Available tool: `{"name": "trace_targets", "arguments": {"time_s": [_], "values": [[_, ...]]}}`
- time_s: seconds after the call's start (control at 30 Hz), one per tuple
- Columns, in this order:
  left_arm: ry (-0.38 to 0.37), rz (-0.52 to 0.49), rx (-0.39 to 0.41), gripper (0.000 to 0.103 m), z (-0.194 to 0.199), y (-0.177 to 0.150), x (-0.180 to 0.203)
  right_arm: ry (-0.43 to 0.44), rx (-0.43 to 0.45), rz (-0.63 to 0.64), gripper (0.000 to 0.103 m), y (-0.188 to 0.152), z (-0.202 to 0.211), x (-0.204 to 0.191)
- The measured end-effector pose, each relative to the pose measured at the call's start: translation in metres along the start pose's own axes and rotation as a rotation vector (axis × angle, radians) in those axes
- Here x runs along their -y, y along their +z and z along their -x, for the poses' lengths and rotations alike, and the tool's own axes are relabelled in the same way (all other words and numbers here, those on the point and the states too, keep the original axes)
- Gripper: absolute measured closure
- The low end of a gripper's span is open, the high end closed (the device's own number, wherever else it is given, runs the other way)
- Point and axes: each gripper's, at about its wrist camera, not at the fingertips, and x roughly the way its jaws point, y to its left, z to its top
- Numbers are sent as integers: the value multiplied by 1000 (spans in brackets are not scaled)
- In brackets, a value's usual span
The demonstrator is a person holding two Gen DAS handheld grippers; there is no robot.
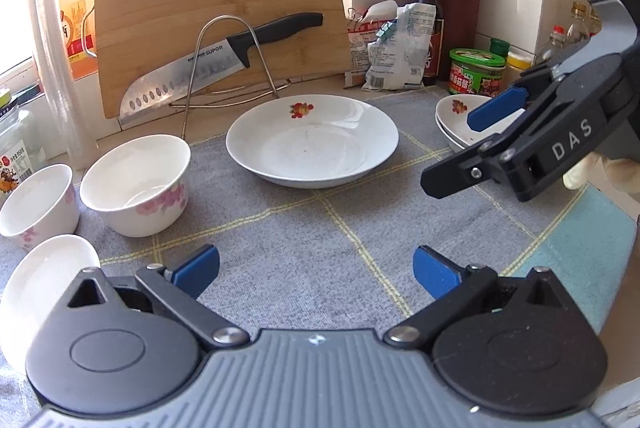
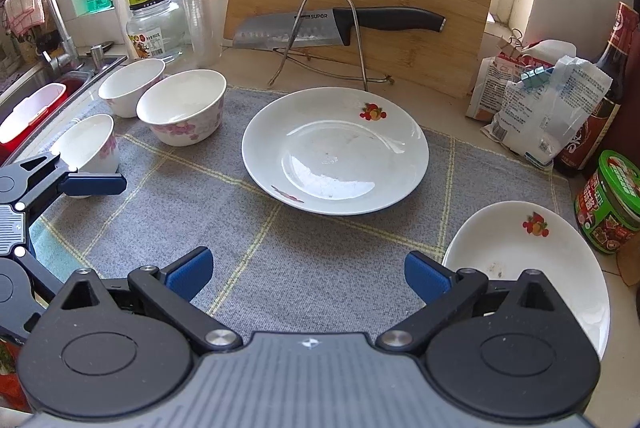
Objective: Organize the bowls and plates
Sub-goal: 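Move the right gripper to the fruit-print plate by the cutting board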
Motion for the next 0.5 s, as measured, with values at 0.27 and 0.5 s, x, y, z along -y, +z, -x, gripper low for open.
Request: {"name": "trace_targets", "arguments": {"time_s": [0.27,0.5], "values": [[79,5,-27,1,-13,15,4,64,17,26,0,6,-19,24],[110,28,-81,1,-23,25,5,110,34,37,0,10,-30,37]]}}
